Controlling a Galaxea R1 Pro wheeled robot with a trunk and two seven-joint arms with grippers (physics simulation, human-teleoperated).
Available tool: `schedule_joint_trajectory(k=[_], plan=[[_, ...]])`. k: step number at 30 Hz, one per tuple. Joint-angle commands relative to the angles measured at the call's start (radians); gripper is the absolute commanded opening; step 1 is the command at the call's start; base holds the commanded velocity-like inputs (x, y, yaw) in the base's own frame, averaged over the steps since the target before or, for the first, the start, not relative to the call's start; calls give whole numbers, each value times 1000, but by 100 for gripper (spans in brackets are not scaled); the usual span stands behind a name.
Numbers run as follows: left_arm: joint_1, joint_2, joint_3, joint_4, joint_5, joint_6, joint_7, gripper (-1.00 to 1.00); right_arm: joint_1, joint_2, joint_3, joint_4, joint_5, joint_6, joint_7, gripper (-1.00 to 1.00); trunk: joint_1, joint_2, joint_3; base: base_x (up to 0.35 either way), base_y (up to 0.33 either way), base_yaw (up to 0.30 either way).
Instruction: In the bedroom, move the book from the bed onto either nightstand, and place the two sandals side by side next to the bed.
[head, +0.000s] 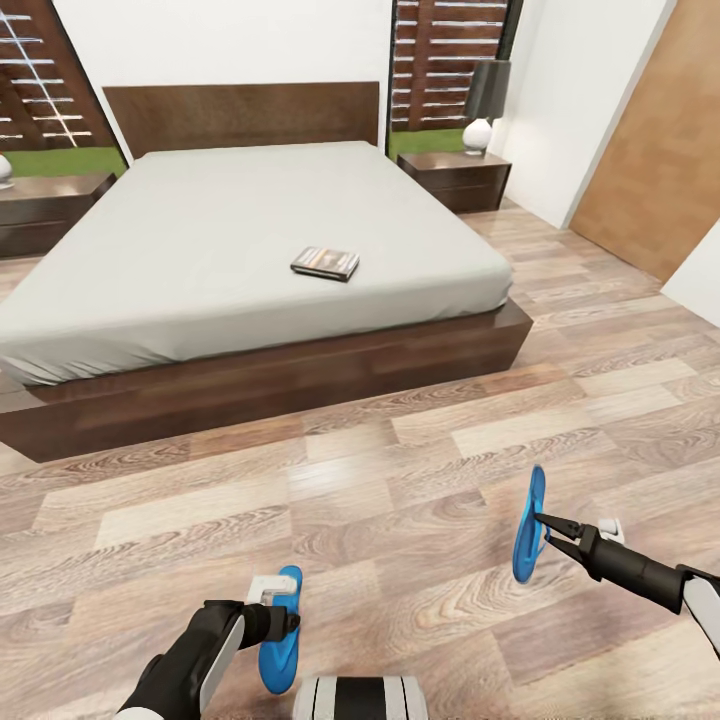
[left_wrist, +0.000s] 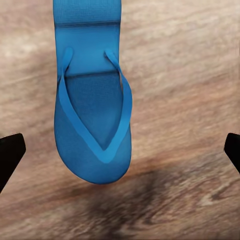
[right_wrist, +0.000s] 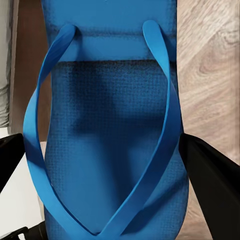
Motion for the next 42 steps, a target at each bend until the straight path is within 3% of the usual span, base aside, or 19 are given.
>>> schedule_joint_trajectory(k=[1, 27, 32, 38, 42], plan=[[0, 0, -1, -1, 6, 6, 1, 100, 0, 0, -2, 0, -2, 6, 3, -100, 0, -1, -5, 0, 0, 0], [0, 0, -1, -1, 6, 4, 1, 100, -1, 2, 1, 0, -2, 5, 2, -100, 12, -7, -105, 0, 0, 0], [0, 0, 1, -1, 6, -3, 2, 100, -1, 2, 1, 0, -2, 5, 2, -100, 12, -7, -105, 0, 0, 0], [-1, -1, 2, -10, 6, -91, 19, 100, -1, 4, 1, 1, -2, 5, 1, -100, 12, -7, -105, 0, 0, 0], [-2, -5, 0, -5, 8, -211, 147, 100, -1, 5, 1, 1, -2, 4, 1, -100, 12, -7, -105, 0, 0, 0]])
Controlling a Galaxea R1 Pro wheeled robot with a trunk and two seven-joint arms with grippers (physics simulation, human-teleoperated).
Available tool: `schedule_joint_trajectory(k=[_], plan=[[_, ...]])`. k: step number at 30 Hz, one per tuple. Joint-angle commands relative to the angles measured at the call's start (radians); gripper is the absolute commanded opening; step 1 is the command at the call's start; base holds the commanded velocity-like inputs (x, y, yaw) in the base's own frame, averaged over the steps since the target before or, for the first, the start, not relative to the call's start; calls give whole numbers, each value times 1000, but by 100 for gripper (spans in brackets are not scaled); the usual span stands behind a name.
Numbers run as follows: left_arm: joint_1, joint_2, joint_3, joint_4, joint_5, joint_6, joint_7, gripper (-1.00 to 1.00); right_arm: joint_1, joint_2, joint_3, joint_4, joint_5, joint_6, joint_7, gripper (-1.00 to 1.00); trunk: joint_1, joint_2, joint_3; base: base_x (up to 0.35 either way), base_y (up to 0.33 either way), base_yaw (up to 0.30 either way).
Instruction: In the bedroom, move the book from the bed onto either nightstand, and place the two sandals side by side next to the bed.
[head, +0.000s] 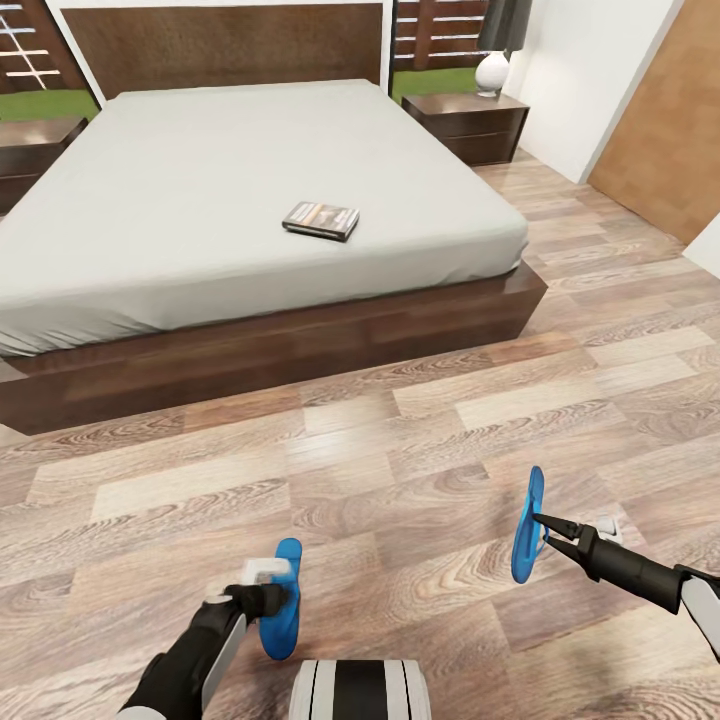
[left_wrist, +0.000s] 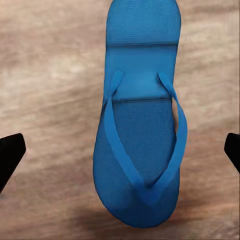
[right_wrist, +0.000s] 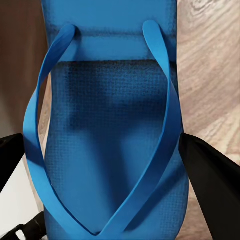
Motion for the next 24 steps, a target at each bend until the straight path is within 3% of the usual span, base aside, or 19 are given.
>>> schedule_joint_trajectory(k=[1, 5, 9, 14, 16, 20, 24], plan=[[0, -1, -3, 0, 7, -10, 24, 100, 0, 0, -1, 0, 0, 5, 3, -100, 0, 0, -1, 0, 0, 0], [0, -4, -5, 7, 6, -38, 54, 100, 0, 1, -1, 1, 1, 4, 3, -100, 0, 0, -1, 0, 0, 0], [0, -4, -5, 70, 5, -108, 57, 100, 0, 3, -1, 1, 1, 4, 1, -100, 0, 0, -1, 0, 0, 0], [0, -5, -7, 81, 6, -126, 49, 100, -1, 3, -1, 1, 1, 4, 1, -100, 0, 0, -1, 0, 0, 0], [0, -5, -8, 82, 7, -127, 28, 100, -1, 3, -1, 1, 1, 4, 1, -100, 0, 0, -1, 0, 0, 0], [0, -4, -7, 81, 7, -128, -101, 100, 0, 3, -1, 1, 1, 4, 1, -100, 0, 0, -1, 0, 0, 0], [0, -3, -6, 80, 7, -129, -135, 100, 0, 3, -1, 1, 1, 4, 1, -100, 0, 0, -1, 0, 0, 0]])
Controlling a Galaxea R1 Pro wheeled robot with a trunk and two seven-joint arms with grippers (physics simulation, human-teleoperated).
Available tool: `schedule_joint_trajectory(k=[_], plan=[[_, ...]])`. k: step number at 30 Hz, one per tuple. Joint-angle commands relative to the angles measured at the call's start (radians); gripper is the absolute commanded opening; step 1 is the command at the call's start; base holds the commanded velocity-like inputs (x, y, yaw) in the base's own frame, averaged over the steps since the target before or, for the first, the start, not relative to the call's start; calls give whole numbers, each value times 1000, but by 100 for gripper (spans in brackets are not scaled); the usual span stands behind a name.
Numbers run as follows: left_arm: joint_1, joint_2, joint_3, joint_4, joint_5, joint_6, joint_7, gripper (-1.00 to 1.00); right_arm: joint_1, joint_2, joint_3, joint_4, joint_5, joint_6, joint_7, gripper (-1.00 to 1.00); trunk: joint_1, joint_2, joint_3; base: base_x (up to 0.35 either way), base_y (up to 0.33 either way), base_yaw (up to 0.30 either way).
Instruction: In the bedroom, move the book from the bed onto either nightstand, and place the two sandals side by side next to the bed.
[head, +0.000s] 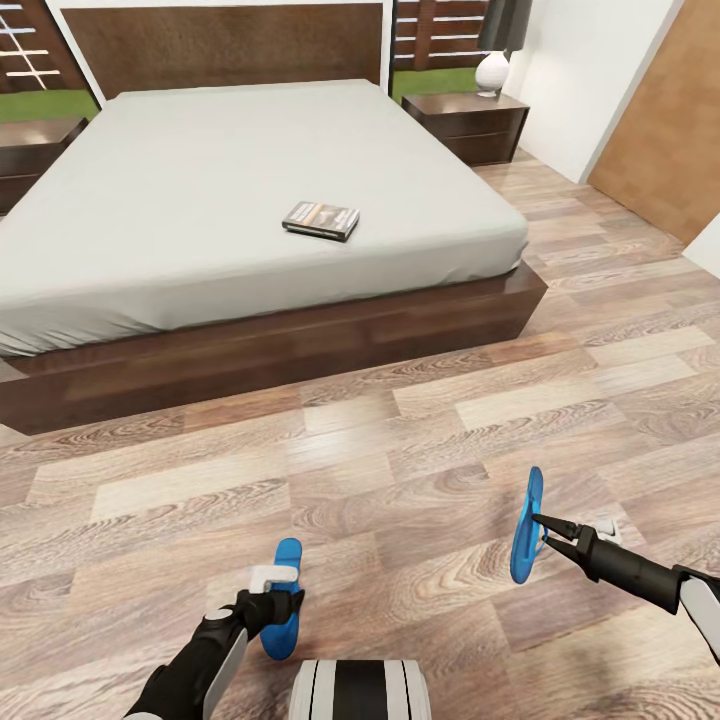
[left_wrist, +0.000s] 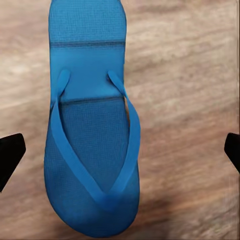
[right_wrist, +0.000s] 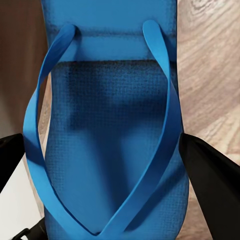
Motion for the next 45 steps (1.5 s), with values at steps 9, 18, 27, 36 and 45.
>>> schedule_joint_trajectory(k=[9, 18, 27, 36, 45], plan=[[0, 0, 0, -3, 6, 4, -7, 100, 0, 0, -1, -1, 0, 5, 3, -100, 1, -1, -12, 0, 0, 0], [0, 0, 0, -4, 5, 4, -6, 100, -1, 0, -1, -1, 0, 5, 3, -100, 5, -3, -47, 0, 0, 0], [0, 0, 1, -5, 4, 4, -4, 100, 0, 0, -1, -1, 0, 5, 4, -100, 8, -5, -74, 0, 0, 0], [0, 0, 1, -6, 4, 4, -4, 100, -1, 0, -1, -1, 0, 5, 4, -100, 10, -6, -90, 0, 0, 0], [0, 1, 1, -6, 4, 3, -3, 100, 0, 0, -1, -1, 0, 5, 4, -100, 14, -8, -124, 0, 0, 0]])
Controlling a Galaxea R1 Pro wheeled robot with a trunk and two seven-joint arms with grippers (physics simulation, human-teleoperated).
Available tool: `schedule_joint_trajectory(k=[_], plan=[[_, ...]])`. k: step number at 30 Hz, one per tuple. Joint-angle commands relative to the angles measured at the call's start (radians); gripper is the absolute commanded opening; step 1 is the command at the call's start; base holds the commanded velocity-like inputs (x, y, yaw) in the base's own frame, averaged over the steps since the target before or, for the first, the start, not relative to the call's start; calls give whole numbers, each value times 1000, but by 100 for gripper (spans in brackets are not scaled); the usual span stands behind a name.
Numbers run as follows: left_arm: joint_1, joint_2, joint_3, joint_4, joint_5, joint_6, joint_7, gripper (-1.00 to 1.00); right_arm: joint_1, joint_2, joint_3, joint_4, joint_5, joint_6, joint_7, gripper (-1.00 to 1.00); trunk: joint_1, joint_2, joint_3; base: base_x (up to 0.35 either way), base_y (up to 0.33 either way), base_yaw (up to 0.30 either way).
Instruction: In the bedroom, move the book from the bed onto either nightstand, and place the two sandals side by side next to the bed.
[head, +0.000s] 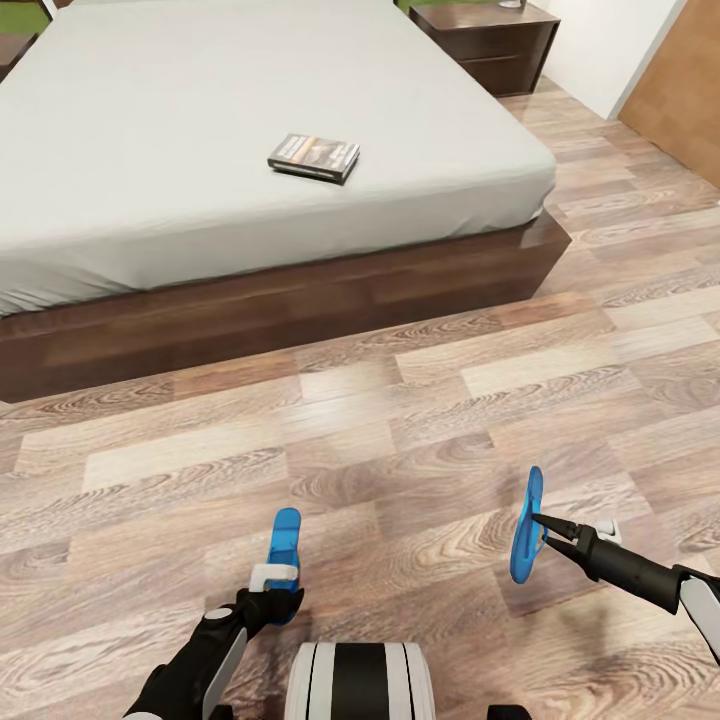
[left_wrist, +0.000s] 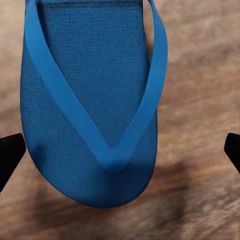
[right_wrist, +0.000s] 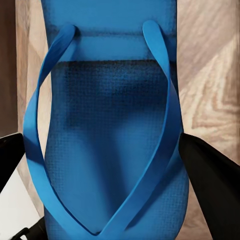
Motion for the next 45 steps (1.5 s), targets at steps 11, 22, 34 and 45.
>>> schedule_joint_trajectory(k=[11, 22, 34, 45], plan=[[0, 4, 2, -6, 7, 5, 0, 100, -1, 0, -1, 0, -2, 6, 3, -100, 0, 0, -1, 43, 0, 0], [0, 2, 2, -5, 7, 4, 0, 100, 0, 0, -1, 0, -2, 6, 3, -100, 0, 0, -1, 66, 0, 0], [0, 3, 3, -5, 7, -22, 1, 100, -1, 0, -1, -1, -2, 6, 3, -100, 0, 0, -1, 42, 0, 0], [0, 1, 3, -3, 6, -56, 1, 100, 0, 0, -1, -1, -2, 6, 3, -100, 0, 0, -1, 12, 0, 0]])
